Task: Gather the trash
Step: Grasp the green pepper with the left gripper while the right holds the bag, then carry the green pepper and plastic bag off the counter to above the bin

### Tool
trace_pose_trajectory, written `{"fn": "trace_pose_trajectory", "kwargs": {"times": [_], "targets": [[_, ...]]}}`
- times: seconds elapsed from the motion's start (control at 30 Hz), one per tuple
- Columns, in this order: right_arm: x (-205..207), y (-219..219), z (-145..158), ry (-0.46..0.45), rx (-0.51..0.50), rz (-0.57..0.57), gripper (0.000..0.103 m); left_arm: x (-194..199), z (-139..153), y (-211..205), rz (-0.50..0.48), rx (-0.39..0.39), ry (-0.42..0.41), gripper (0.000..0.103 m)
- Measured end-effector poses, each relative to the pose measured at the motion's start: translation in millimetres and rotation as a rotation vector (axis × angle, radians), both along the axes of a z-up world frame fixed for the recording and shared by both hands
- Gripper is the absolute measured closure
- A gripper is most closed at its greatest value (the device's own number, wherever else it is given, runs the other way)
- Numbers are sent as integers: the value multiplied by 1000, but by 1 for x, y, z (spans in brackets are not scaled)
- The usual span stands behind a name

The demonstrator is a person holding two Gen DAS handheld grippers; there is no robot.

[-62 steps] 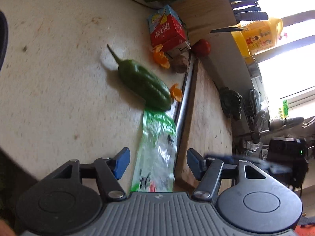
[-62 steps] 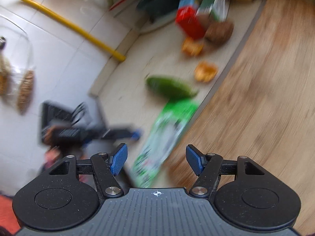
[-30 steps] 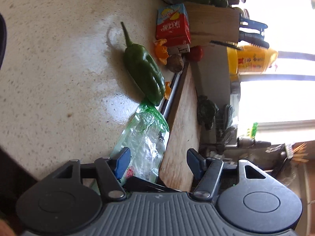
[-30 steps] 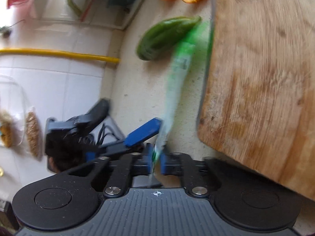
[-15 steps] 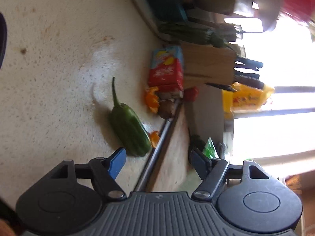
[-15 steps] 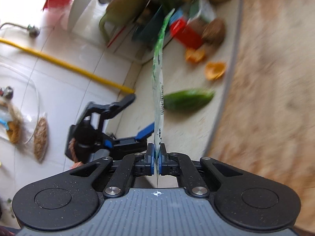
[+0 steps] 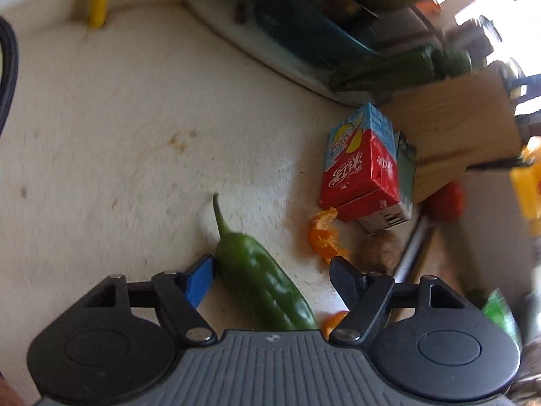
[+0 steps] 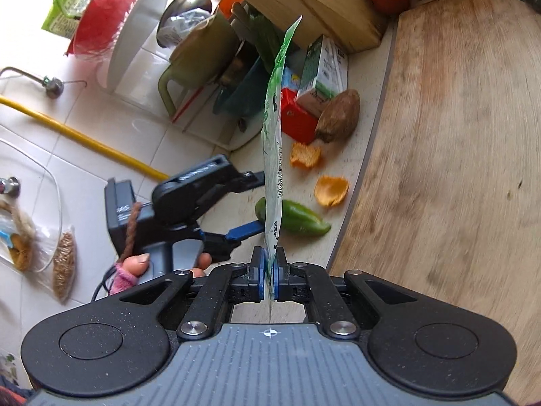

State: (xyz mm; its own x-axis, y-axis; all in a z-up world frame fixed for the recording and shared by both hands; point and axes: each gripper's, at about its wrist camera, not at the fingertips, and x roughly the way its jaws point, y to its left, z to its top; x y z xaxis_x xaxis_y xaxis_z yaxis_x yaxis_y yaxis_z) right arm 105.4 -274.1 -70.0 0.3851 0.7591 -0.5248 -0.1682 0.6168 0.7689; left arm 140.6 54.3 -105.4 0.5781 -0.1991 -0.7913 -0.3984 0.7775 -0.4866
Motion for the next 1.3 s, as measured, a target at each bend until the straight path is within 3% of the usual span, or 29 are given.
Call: {"fn": "trace_pose_trajectory", "kwargs": {"times": [0.2,0.3,0.43,0.63,0.83,1.3], "targets": [[16,-22,-3,-24,-22,-8,95,18,4,-29,-172,131,72,37],[23,-26,-6,-29,-8,-6,95,19,3,-43,-166,193,73,37],[25,-33,-7,-40,-15,-13,95,20,4,-47,-152,161,72,60],[25,-31,2,-73,-21,-20,95,12,5,-42,-166,120,66,67],[18,-15,13,-98,-60,2,95,-14,16,-32,-175,180,-20,67],[-6,66,25,-119,-146,141,95,-88,30,21,-116,208,-119,67]]}}
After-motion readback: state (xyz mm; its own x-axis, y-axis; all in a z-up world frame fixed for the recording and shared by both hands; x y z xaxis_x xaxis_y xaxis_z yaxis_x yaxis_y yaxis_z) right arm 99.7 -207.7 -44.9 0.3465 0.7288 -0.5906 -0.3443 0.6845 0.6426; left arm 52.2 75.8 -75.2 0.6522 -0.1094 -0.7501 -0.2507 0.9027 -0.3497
